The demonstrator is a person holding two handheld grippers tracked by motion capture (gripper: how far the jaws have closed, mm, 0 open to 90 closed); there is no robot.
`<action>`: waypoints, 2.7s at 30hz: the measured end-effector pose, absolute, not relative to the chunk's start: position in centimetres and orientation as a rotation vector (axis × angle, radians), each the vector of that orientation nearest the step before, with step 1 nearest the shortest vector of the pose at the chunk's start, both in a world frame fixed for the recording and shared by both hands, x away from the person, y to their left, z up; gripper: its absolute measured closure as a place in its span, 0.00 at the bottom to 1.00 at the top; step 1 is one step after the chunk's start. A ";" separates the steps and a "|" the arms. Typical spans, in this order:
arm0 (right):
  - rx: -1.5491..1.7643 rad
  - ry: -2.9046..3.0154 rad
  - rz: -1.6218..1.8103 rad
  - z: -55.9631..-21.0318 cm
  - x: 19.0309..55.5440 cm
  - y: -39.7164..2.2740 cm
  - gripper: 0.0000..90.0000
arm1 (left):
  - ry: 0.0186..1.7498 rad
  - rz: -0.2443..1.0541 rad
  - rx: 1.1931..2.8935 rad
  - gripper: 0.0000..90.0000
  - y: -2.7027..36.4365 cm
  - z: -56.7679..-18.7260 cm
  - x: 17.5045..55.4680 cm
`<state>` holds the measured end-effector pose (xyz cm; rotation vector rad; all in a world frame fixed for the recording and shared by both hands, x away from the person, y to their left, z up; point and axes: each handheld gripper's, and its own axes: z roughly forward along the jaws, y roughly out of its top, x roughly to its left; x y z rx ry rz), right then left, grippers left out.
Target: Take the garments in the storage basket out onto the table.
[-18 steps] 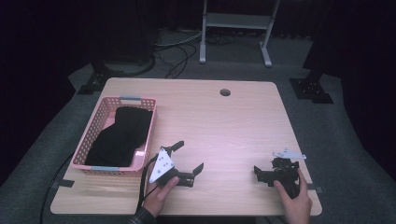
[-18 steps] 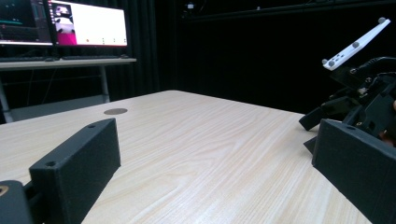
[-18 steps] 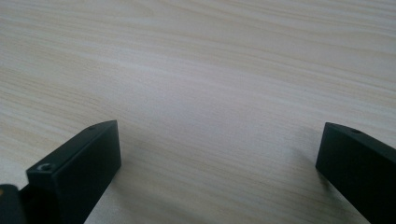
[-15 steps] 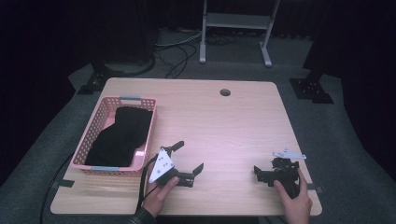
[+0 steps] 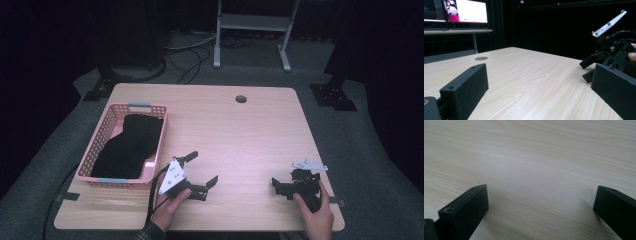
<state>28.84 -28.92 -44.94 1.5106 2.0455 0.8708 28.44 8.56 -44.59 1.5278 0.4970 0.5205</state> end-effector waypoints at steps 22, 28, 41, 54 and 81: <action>1.511 2.045 0.871 -44.9 28.8 -28.9 0.00 | 0.519 0.436 1.519 0.00 8.4 -42.1 28.7; 1.511 2.046 0.870 -44.9 28.8 -28.9 0.00 | 0.509 0.404 1.542 0.00 8.3 -41.0 28.7; 1.510 2.046 0.870 -44.9 28.8 -28.9 0.00 | 0.492 0.362 1.547 0.00 8.2 -38.7 28.6; 1.510 2.046 0.870 -44.9 28.8 -28.9 0.00 | 0.500 0.347 1.579 0.00 7.8 -37.0 29.2; 1.512 2.044 0.871 -44.9 28.8 -28.9 0.00 | 0.494 0.320 1.608 0.00 7.6 -32.6 30.6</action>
